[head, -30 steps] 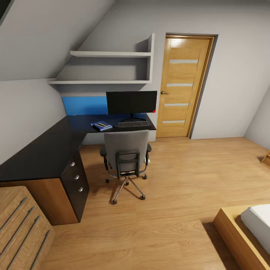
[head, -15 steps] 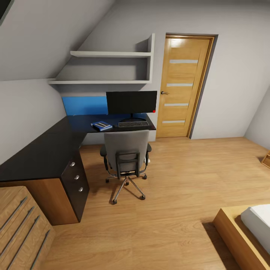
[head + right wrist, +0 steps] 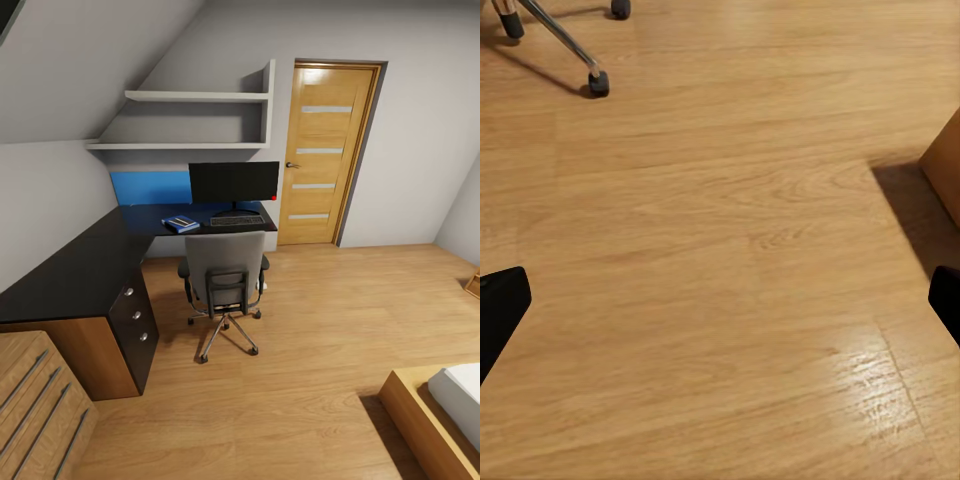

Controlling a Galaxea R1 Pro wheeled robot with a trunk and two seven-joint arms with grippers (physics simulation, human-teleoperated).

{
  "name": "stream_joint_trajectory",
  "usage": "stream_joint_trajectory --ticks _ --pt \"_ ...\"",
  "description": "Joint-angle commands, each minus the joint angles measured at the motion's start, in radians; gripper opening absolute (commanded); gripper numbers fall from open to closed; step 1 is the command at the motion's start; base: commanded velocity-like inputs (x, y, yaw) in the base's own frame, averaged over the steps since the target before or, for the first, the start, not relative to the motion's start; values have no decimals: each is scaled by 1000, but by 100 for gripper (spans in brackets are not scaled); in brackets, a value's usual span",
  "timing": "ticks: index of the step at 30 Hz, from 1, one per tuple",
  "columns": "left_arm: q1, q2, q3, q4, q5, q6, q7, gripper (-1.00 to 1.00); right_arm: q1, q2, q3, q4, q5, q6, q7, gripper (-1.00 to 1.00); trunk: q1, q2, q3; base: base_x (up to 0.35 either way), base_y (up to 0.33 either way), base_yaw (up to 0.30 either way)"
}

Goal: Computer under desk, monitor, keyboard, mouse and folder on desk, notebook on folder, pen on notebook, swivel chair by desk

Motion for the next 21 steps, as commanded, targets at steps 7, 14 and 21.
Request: stream_joint_trajectory --ticks 7,14,21 --pt "-1 0 -9 1 7 -3 2 100 -1 0 9 2 -8 -4 -3 100 0 -1 -1 0 0 0" --pt "-1 0 -9 1 7 -3 2 100 -1 0 9 2 -8 -4 -3 100 0 -1 -1 0 0 0" --pt "-1 0 -9 1 7 -3 2 100 -1 0 9 2 -8 -4 -3 100 0 -1 -1 0 0 0"
